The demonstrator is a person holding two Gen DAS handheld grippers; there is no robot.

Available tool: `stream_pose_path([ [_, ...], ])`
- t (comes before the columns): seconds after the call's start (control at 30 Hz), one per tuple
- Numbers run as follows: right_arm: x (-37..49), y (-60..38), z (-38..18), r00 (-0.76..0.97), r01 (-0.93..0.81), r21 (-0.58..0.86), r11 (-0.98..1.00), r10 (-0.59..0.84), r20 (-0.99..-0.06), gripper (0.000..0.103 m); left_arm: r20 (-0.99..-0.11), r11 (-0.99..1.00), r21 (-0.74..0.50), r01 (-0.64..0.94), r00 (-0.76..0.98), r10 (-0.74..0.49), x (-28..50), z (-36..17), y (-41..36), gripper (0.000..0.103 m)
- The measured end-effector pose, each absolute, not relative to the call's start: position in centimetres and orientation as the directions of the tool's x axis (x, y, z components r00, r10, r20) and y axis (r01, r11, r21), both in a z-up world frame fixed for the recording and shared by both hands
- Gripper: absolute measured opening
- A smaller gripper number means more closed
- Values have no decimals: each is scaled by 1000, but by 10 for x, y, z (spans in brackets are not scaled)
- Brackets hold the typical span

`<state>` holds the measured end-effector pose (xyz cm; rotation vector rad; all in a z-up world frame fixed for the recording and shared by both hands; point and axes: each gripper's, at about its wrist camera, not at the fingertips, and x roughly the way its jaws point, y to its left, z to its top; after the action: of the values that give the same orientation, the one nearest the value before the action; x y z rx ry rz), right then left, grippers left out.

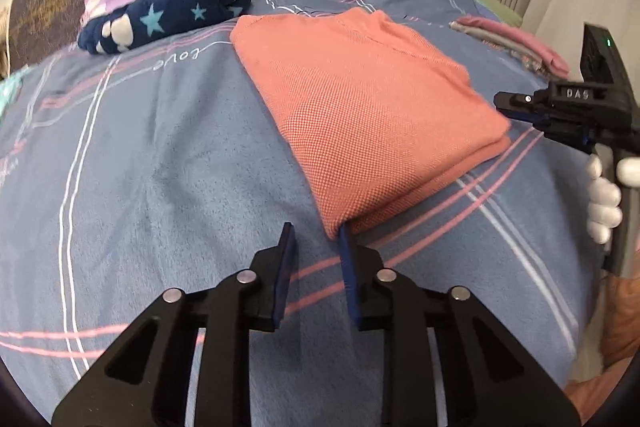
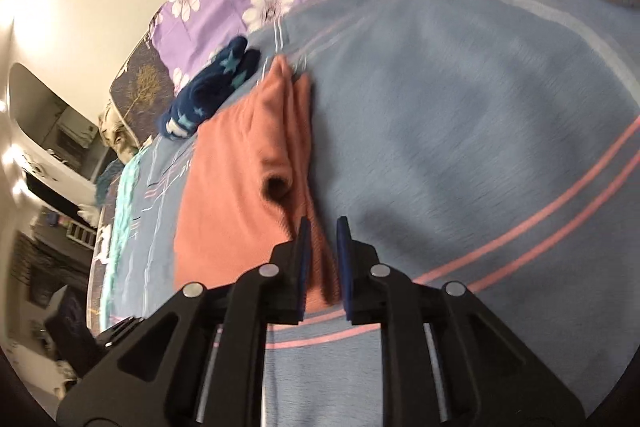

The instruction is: Fold small clothes

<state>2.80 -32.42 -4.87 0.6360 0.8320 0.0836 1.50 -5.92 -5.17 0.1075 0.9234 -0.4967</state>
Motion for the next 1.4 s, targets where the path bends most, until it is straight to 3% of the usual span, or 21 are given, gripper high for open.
stream_pose_path([
  [0.07, 24, -325, -39, 700, 162, 532, 831, 283, -656, 19, -769, 875, -151, 460, 502, -396, 12, -41, -56, 15],
  [0.23, 32, -299, -22, 732, 36, 463, 886, 292, -615, 20, -693, 842, -182, 509, 540, -477, 23, -8, -64, 15],
  [0.3, 37, -287, -23, 731, -2, 446, 895, 306, -610, 20, -708, 840, -198, 506, 518, -479, 39, -18, -72, 15],
  [0.43, 47, -278, -46, 676, 24, 391, 920, 273, -684, 20, -788, 854, -238, 462, 422, -448, 57, -64, -81, 15],
  [0.53, 46, -287, -70, 639, 76, 362, 929, 234, -733, 15, -772, 850, -192, 491, 459, -440, 45, -69, -83, 18],
  [0.57, 44, -290, -74, 635, 95, 342, 935, 208, -744, 21, -774, 849, -178, 498, 463, -433, 44, -68, -84, 19],
  [0.67, 39, -300, -74, 632, 96, 400, 912, 254, -732, 21, -778, 844, -143, 517, 469, -419, 41, -64, -87, 21],
  [0.77, 35, -298, -57, 663, 89, 367, 926, 220, -715, 26, -774, 840, -179, 512, 454, -441, 43, -55, -84, 21],
  [0.93, 46, -279, -19, 723, -21, 345, 938, 253, -643, 25, -717, 802, -205, 560, 472, -513, 47, -30, -91, 22],
  [1.03, 61, -265, -13, 727, -104, 327, 939, 296, -619, 22, -733, 798, -193, 571, 457, -504, 56, -36, -104, 22],
  [1.13, 82, -258, -38, 669, -60, 294, 954, 257, -697, 22, -791, 812, -195, 549, 402, -462, 64, -67, -111, 22],
  [1.2, 86, -260, -63, 629, -21, 263, 965, 217, -746, 12, -769, 804, -216, 554, 411, -489, 61, -69, -106, 23],
  [1.33, 75, -261, -58, 650, -52, 282, 958, 247, -718, 12, -763, 789, -269, 553, 378, -525, 64, -66, -99, 28],
  [1.4, 72, -265, -47, 655, -63, 310, 949, 273, -704, 19, -759, 790, -291, 539, 373, -534, 67, -60, -97, 29],
])
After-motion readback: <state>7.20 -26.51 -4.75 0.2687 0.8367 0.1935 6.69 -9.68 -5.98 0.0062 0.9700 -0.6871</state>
